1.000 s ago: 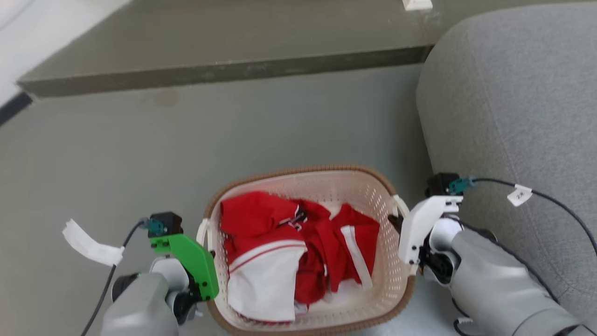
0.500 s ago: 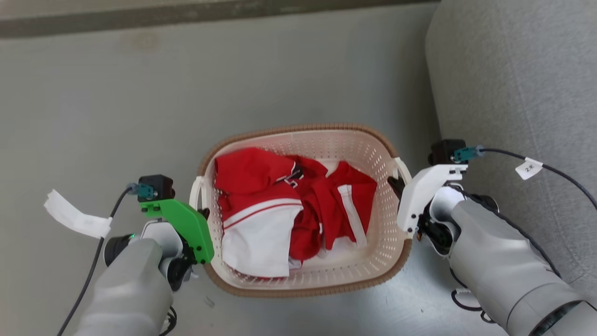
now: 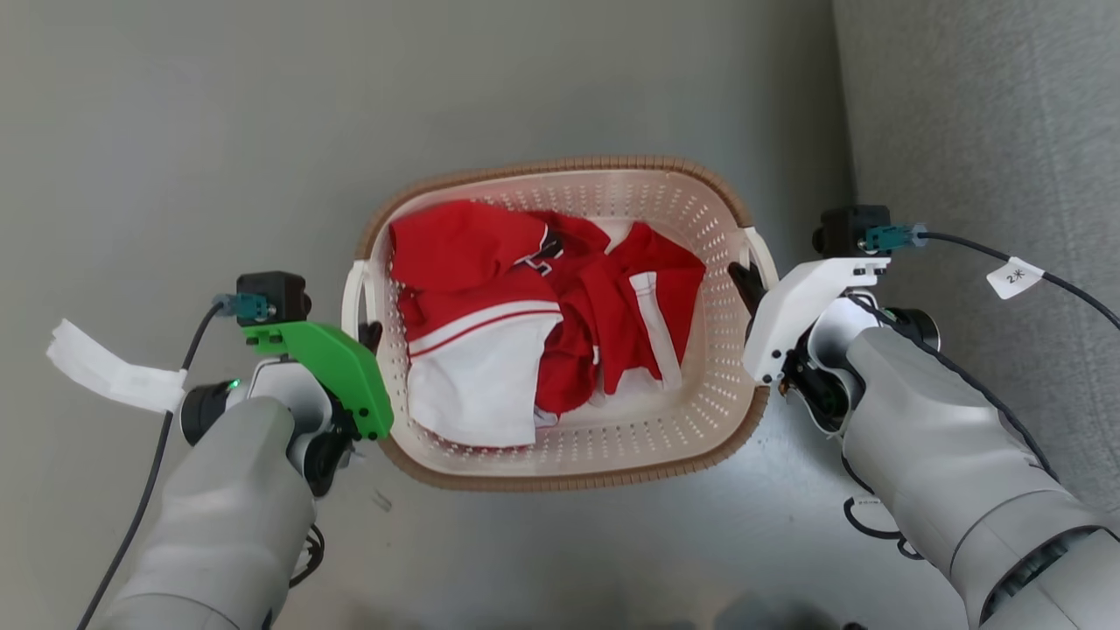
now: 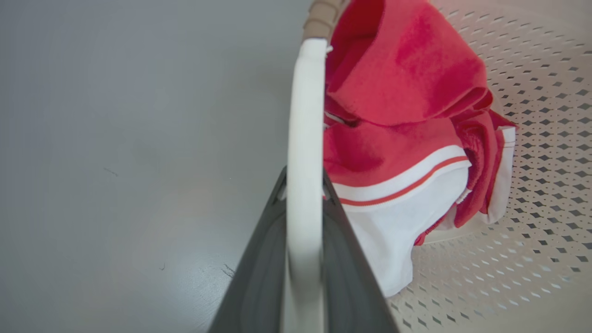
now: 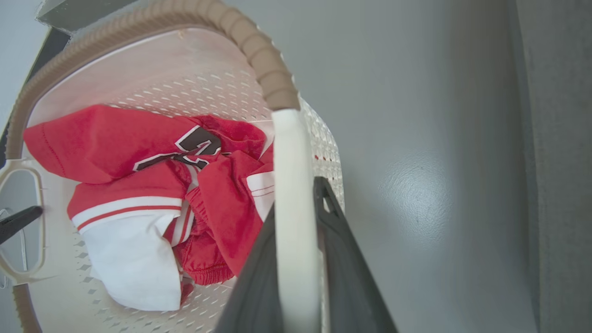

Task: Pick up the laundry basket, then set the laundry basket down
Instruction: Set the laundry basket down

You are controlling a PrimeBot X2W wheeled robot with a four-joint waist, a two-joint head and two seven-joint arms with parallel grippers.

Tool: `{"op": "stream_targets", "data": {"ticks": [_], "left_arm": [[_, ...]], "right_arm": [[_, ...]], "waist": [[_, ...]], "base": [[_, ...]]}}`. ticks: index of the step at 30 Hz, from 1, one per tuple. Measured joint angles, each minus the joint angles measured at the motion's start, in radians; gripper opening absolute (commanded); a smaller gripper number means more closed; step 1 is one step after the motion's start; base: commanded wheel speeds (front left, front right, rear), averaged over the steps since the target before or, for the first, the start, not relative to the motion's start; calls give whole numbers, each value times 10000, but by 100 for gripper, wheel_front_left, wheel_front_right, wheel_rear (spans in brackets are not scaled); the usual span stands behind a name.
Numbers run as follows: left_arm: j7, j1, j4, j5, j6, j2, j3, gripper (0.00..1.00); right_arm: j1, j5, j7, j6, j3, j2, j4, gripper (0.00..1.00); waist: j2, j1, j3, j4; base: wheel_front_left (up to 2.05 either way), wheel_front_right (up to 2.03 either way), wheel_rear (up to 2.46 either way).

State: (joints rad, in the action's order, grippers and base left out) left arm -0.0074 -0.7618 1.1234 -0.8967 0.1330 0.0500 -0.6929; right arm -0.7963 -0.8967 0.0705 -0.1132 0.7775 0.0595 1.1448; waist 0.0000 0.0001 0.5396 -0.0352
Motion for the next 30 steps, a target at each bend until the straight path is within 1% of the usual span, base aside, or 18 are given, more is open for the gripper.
{"op": "stream_targets", "data": {"ticks": [14, 30], "left_arm": [[-725, -484, -81, 29, 0, 69, -117, 0], [-1386, -1083, -171, 61, -2, 115, -247, 0]], "right_arm": [[-409, -2, 673, -2, -4, 10, 8, 0], [-990, 0, 1335, -6, -6, 21, 123, 0]], "waist": [[0, 0, 1407, 36], [0, 0, 2608, 127]], "base": [[0, 0, 0], [0, 0, 0]]}}
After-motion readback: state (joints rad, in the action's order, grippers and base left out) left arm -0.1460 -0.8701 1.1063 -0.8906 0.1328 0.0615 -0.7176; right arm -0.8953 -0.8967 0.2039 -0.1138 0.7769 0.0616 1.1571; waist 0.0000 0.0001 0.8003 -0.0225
